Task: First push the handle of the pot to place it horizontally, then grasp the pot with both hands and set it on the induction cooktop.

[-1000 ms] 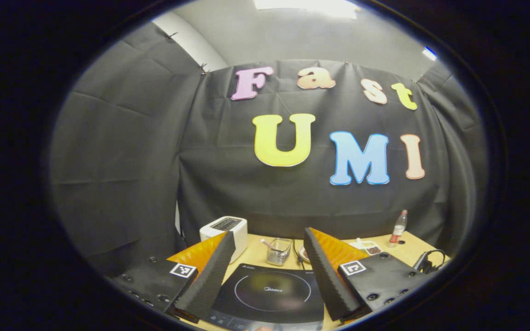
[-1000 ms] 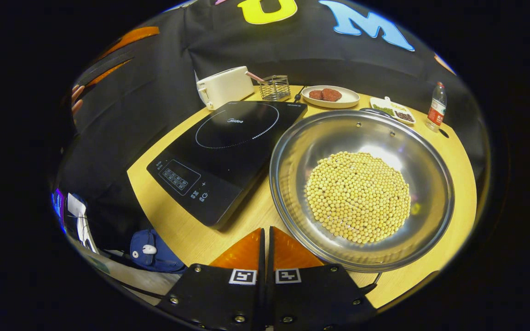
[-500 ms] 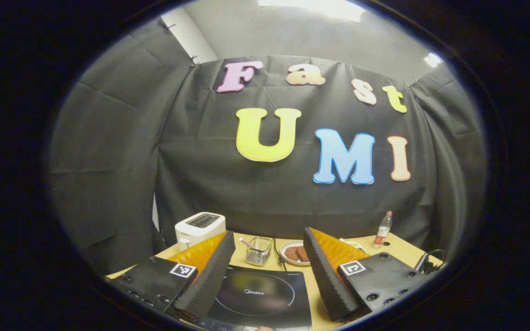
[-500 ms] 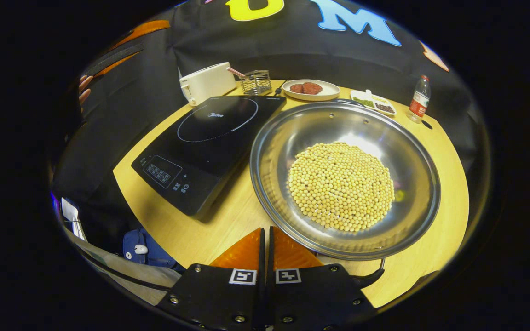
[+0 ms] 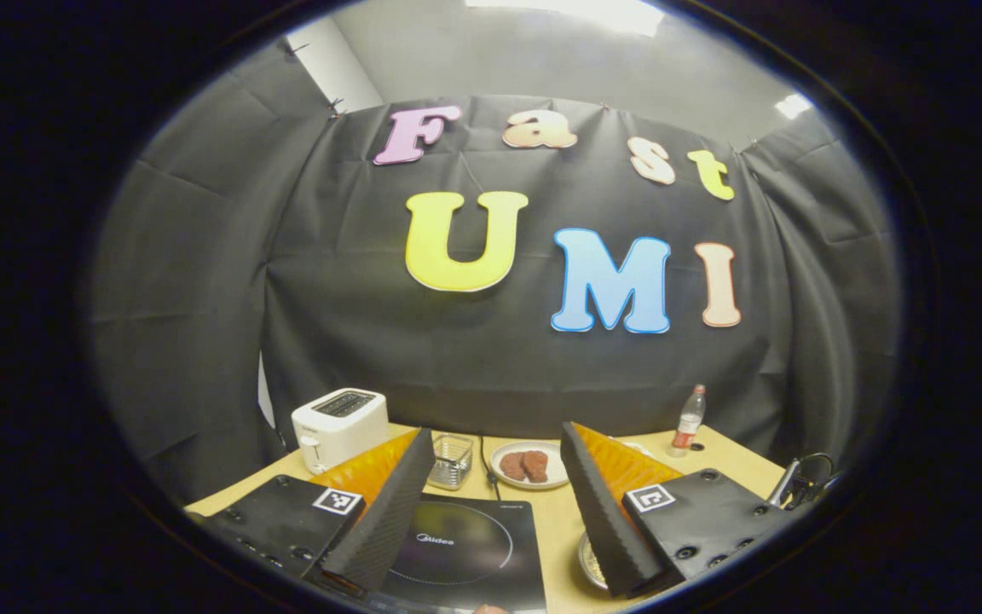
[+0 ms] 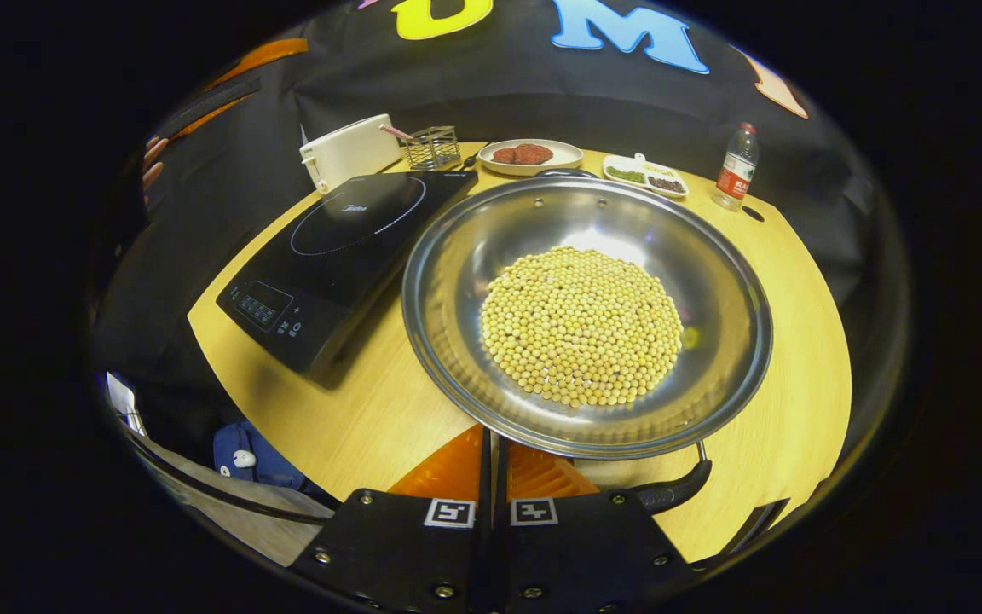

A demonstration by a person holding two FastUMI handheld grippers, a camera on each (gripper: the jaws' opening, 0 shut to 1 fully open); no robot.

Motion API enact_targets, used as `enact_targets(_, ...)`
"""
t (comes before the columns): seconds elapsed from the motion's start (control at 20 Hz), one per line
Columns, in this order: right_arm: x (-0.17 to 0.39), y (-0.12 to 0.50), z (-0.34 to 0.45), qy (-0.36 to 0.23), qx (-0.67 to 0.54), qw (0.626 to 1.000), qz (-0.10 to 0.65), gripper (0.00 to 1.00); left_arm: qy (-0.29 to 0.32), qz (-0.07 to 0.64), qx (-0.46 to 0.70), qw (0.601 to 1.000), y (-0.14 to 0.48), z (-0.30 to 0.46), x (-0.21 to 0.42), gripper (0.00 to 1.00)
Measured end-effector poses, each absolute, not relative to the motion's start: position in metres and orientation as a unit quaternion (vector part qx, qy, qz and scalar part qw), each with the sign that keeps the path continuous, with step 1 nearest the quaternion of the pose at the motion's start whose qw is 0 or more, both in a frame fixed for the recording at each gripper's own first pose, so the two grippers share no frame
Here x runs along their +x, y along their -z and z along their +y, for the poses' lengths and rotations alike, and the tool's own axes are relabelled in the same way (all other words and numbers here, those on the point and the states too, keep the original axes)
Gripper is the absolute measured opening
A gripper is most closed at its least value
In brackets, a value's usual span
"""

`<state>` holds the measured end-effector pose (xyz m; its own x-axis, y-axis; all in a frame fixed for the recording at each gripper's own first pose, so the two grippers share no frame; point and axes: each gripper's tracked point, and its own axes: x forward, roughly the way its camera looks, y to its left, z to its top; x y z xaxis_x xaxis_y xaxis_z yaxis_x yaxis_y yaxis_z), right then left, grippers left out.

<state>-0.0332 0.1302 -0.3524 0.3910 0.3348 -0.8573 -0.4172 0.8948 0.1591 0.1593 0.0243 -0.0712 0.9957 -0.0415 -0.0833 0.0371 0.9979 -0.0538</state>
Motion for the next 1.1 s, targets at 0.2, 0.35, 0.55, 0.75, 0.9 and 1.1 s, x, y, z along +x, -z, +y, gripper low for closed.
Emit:
enact_targets(0.2, -0.033, 0.356, 0.107, -0.235, -0.049, 0.826, 0.511, 0.01, 0.011, 0.04, -0.027, 0.999, 0.069, 0.002, 0.164, 0.94)
enact_targets(0.35, -0.03, 0.355, 0.089, -0.245, -0.059, 0.82, 0.513, 0.01, 0.004, 0.039, -0.023, 0.999, 0.067, -0.015, 0.163, 0.94)
enact_targets(0.55, -0.024, 0.358, 0.064, -0.247, -0.064, 0.816, 0.519, 0.01, 0.0, 0.037, -0.019, 0.999, 0.065, -0.037, 0.165, 0.94)
enact_targets(0.75, -0.015, 0.36, 0.038, -0.24, -0.071, 0.815, 0.522, 0.01, -0.006, 0.033, -0.02, 0.999, 0.059, -0.051, 0.17, 0.97)
enact_targets(0.9, -0.008, 0.362, 0.019, -0.232, -0.074, 0.816, 0.524, 0.01, -0.009, 0.032, -0.017, 0.999, 0.059, -0.061, 0.173, 0.94)
enact_targets(1.1, 0.004, 0.365, -0.001, -0.22, -0.076, 0.82, 0.523, 0.01, -0.011, 0.033, -0.014, 0.999, 0.058, -0.07, 0.175, 0.99)
